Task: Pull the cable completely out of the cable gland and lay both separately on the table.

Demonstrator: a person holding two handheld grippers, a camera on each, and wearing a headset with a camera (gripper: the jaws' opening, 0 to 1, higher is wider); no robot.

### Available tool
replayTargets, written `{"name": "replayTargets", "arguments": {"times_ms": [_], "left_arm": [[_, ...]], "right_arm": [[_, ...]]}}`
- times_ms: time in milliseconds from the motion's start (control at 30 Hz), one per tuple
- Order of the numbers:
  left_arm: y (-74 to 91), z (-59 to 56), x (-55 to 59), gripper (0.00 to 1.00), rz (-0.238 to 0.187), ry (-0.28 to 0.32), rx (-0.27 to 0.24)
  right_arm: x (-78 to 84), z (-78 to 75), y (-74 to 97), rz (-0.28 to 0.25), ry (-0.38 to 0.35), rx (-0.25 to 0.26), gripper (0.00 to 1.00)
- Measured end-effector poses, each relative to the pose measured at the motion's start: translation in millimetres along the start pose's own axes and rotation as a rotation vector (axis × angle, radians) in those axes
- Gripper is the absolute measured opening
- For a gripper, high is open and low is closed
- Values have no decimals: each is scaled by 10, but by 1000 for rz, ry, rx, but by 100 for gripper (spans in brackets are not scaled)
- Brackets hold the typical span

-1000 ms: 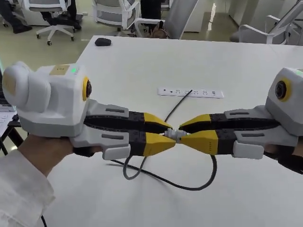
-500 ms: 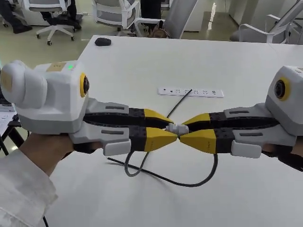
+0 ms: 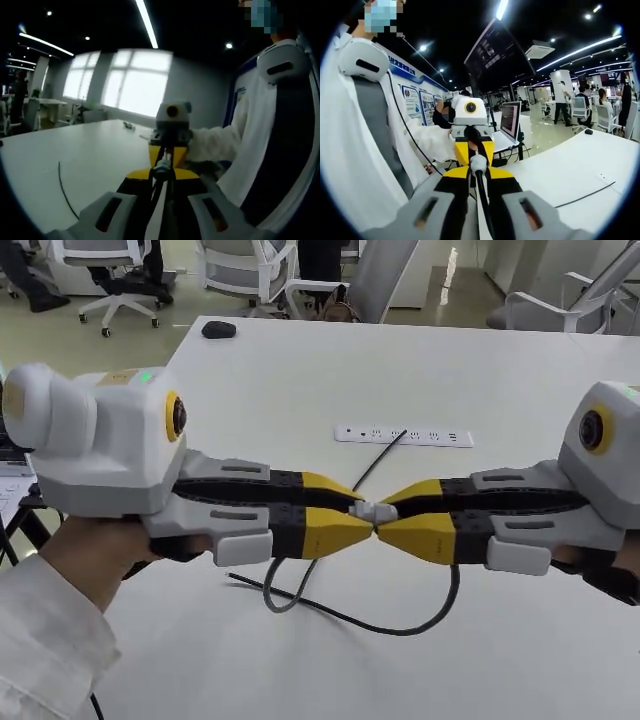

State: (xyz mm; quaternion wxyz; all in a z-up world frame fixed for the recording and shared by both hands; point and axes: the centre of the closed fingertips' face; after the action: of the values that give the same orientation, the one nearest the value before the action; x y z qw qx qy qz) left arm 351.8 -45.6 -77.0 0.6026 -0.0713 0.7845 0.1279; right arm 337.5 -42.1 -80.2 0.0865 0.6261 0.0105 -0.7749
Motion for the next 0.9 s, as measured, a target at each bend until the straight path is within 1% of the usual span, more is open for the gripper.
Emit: {"name": "replayTargets", "arguments": {"times_ms": [33, 100, 167, 267, 300, 333, 367, 400, 433, 500, 533, 567, 633, 733, 833, 867, 900], "left_arm": [[4, 1, -8, 15, -2, 14, 1], [8, -22, -5, 15, 9, 32, 17], [8, -34, -4, 15, 19, 37, 21], [19, -53, -4, 14, 33, 39, 29], [23, -61, -3, 14, 37, 47, 35], [30, -82, 4, 14, 48, 84, 47], [29, -76, -8, 14, 44, 109, 55], [27, -55, -13, 14, 38, 107, 50], [28, -56, -12, 14, 36, 107, 52], [21, -60, -5, 14, 39, 128, 58], [19, -63, 6, 14, 44, 152, 65], [17, -72, 18, 14, 48, 159, 74], [7, -73, 48, 14, 58, 169, 76], [5, -81, 87, 14, 76, 197, 87], [7, -86, 101, 14, 69, 229, 94], [7, -90, 106, 14, 66, 234, 95], [5, -93, 110, 14, 66, 238, 94]], "right_arm": [[-8, 3, -2, 0, 0, 1, 11], [-16, 23, -6, 10, 7, -5, 11], [-16, 48, -13, 31, 26, -10, 10], [-22, 72, -26, 46, 64, -8, 9], [-23, 86, -31, 49, 84, -10, 9], [-32, 94, -33, 55, 133, -15, 9], [-40, 101, -37, 58, 162, -12, 8], [-40, 102, -38, 58, 161, -4, 8], [-36, 108, -38, 58, 154, -10, 8], [-28, 109, -38, 59, 158, -15, 8], [-19, 114, -44, 63, 202, -21, 8], [-8, 123, -47, 64, 205, -26, 8], [21, 124, -51, 72, 225, -31, 8], [49, 134, -61, 90, 307, -32, 9], [53, 146, -63, 109, 383, -29, 9], [57, 146, -60, 115, 395, -28, 9], [65, 142, -61, 127, 426, -26, 9]]}}
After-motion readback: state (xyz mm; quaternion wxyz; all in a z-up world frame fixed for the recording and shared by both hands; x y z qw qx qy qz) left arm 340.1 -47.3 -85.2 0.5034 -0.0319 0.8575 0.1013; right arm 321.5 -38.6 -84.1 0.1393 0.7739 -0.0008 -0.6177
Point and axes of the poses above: the centre of the closed fingertips' face, and the gripper's own axes: y roughly backward along the fingers, z roughly to its left, x roughly out of its underside, and after that the axes turned 8 degrees about -x, right-handed
